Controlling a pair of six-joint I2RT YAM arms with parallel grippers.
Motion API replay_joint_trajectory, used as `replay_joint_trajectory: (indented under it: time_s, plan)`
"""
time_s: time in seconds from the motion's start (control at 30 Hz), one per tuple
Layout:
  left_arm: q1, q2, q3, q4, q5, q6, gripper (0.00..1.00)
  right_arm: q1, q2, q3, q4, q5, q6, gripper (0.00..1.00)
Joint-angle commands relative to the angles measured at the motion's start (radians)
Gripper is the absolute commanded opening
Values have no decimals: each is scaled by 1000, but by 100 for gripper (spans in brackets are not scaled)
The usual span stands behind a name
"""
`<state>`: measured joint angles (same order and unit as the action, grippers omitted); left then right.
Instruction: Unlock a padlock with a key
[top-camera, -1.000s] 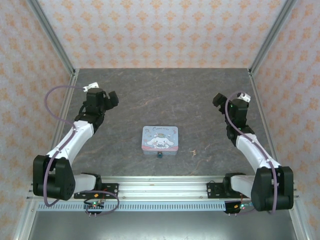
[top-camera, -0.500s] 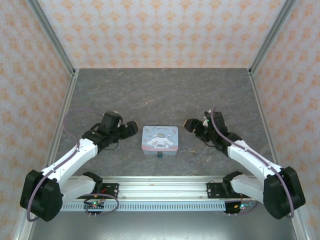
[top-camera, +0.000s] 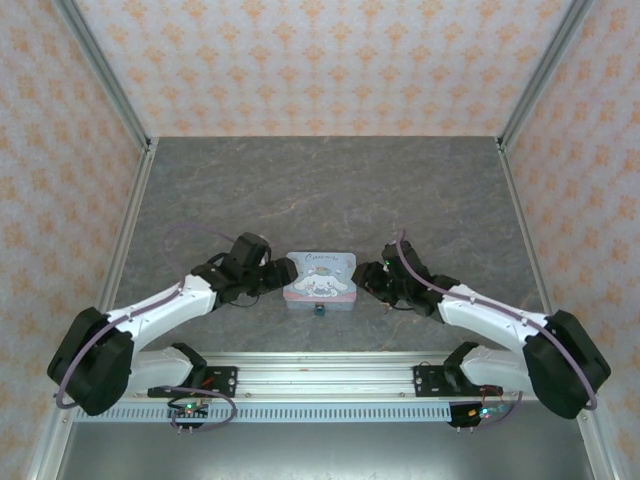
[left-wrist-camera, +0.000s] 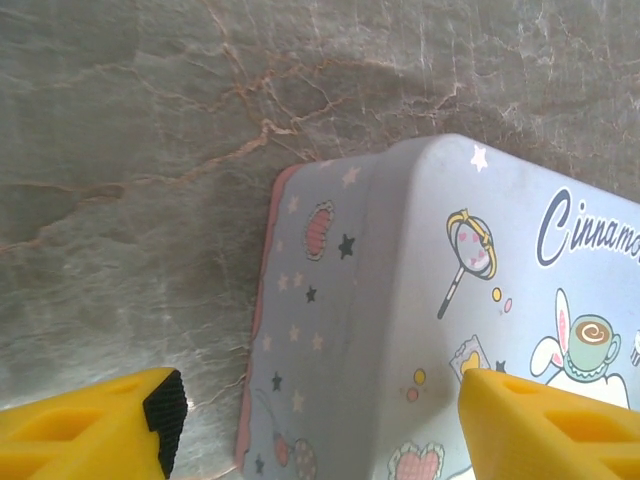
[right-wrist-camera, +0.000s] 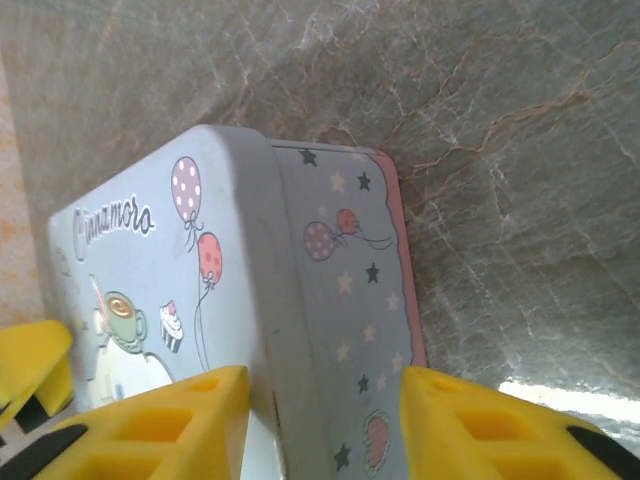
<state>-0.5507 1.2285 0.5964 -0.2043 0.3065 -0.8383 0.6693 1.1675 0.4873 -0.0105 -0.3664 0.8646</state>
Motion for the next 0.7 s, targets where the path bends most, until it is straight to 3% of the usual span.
replay_joint_trajectory:
  time_s: [0.0, 0.07, 0.37, 0.67]
  plan:
    - [-19, 44, 40, 75, 15, -12, 70, 9, 53, 37, 54, 32, 27, 34]
    - [-24, 74, 42, 106, 17, -22, 69, 9, 81, 54, 71, 39, 34, 28]
    - [-11, 268, 210, 125, -22, 33, 67, 5, 223, 164, 117, 118, 39, 18]
    - [46, 467, 424, 93, 15, 94, 70, -53, 392, 289, 153, 140, 38, 19]
